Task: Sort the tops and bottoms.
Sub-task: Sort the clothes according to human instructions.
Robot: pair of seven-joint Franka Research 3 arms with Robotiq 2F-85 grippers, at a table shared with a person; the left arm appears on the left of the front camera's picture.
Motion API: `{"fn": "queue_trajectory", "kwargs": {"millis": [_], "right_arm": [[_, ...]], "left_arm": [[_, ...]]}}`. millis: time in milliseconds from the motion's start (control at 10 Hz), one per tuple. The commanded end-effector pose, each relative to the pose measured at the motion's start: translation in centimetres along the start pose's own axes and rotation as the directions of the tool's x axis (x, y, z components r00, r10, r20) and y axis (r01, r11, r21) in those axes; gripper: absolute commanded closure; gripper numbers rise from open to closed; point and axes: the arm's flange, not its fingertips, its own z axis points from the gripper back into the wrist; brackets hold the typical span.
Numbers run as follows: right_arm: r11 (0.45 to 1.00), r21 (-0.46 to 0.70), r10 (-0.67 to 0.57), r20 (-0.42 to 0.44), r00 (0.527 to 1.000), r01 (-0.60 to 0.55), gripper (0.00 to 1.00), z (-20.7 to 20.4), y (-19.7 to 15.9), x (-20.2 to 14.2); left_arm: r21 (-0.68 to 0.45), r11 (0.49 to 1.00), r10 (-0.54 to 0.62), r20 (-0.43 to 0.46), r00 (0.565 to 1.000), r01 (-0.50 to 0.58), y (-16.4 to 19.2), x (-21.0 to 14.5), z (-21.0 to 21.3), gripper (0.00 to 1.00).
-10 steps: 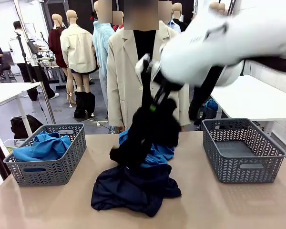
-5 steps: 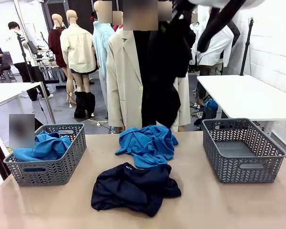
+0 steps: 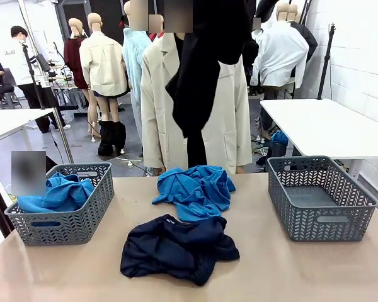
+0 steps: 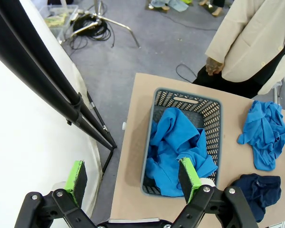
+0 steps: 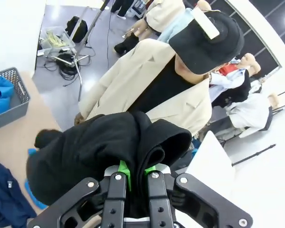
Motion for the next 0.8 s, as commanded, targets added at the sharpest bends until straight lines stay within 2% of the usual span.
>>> {"fn": "queue_trajectory", "kwargs": {"millis": [0,700], "right_arm": [[1.0,0.026,0.007,-0.003,1.0,-0.007,1.0,-0.25,0.84,-0.95],[1.0,0.026,0.007,-0.003,1.0,-0.007,1.0,-0.25,0.84,-0.95]], "left_arm": [[-0.002,1.0,0.004,-0.005,1.0,-0.004,0.04,0.17,0.1,0.0],[-0.002,1.0,0.004,-0.005,1.0,-0.004,0.04,0.17,0.1,0.0]]}}
